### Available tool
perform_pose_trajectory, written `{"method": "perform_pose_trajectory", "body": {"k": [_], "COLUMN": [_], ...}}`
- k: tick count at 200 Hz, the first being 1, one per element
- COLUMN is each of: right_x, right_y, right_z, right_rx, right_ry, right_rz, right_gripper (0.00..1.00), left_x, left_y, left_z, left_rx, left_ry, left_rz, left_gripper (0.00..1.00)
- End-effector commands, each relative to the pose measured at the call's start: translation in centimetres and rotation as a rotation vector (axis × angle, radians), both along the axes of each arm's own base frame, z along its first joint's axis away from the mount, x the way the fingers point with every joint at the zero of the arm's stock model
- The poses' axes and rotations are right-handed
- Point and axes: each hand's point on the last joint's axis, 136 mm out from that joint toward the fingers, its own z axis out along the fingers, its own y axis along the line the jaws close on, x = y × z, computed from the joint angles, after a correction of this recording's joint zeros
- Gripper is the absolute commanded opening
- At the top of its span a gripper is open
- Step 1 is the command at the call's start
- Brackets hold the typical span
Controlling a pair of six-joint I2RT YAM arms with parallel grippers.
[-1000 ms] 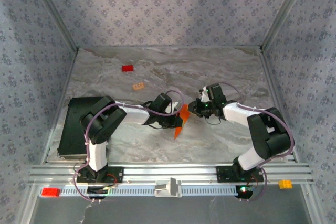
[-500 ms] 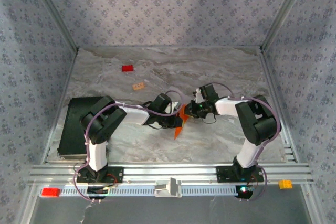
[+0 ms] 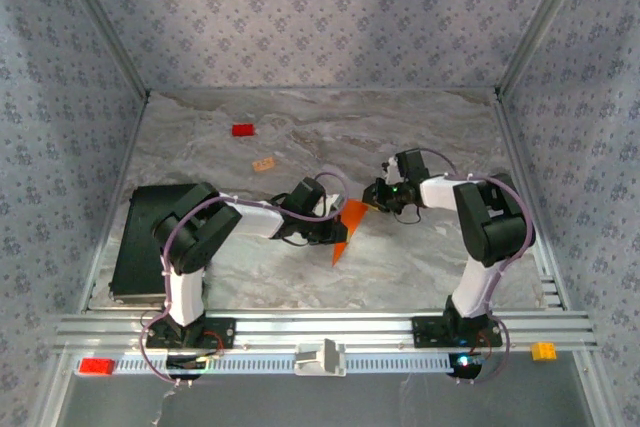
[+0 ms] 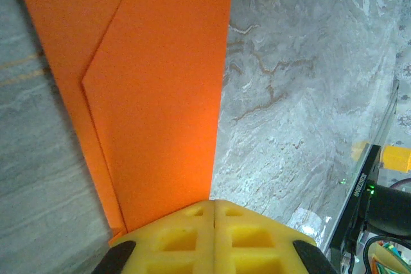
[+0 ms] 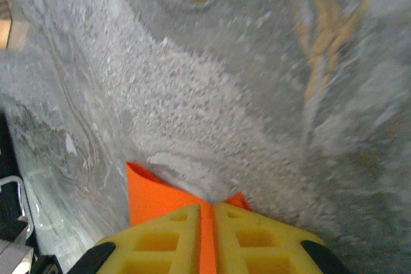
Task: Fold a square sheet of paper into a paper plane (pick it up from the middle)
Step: Fold the wing for the fifth time at the center of the table.
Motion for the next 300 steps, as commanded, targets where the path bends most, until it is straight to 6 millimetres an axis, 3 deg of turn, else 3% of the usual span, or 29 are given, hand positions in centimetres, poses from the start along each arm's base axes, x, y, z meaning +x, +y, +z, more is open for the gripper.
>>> {"method": "perform_pose_trajectory", "body": {"k": [1, 21, 64, 108, 197, 249, 300], "right_x": [1.4, 1.5, 1.6, 0.2, -3.0, -3.2, -3.6], "right_y": [-2.8, -3.0, -2.8, -0.9, 3.0, 2.9, 0.2], "right_z": [-1.4, -0.8, 2.9, 4.3, 3.0, 0.8, -2.8], "right_rx": [-0.111, -0.111, -0.083, 0.009, 0.016, -0.016, -0.106], "right_ry": [-0.005, -0.021, -0.104, -0.114, -0.069, -0.017, 0.064], "right_rz": [-0.073, -0.081, -0.074, -0.026, 0.095, 0.114, 0.047], "right_gripper": [0.15, 0.15, 0.17, 0.17, 0.17, 0.16, 0.14], "left_x": [-3.3, -3.2, -3.1, -3.0, -2.8, -2.7, -2.5], "left_y": [4.0, 4.0, 3.9, 3.7, 3.5, 3.5, 3.1], "left_z": [-5.6, -5.6, -5.4, -5.2, -4.8, -4.7, -4.0], "left_rx": [0.197, 0.197, 0.193, 0.186, 0.167, 0.168, 0.152], "left_ry": [0.149, 0.146, 0.142, 0.135, 0.129, 0.130, 0.122], "left_rz": [0.003, 0.006, 0.004, 0.006, 0.018, 0.022, 0.011], "left_gripper": [0.00, 0.00, 0.00, 0.00, 0.00, 0.00, 0.00]}}
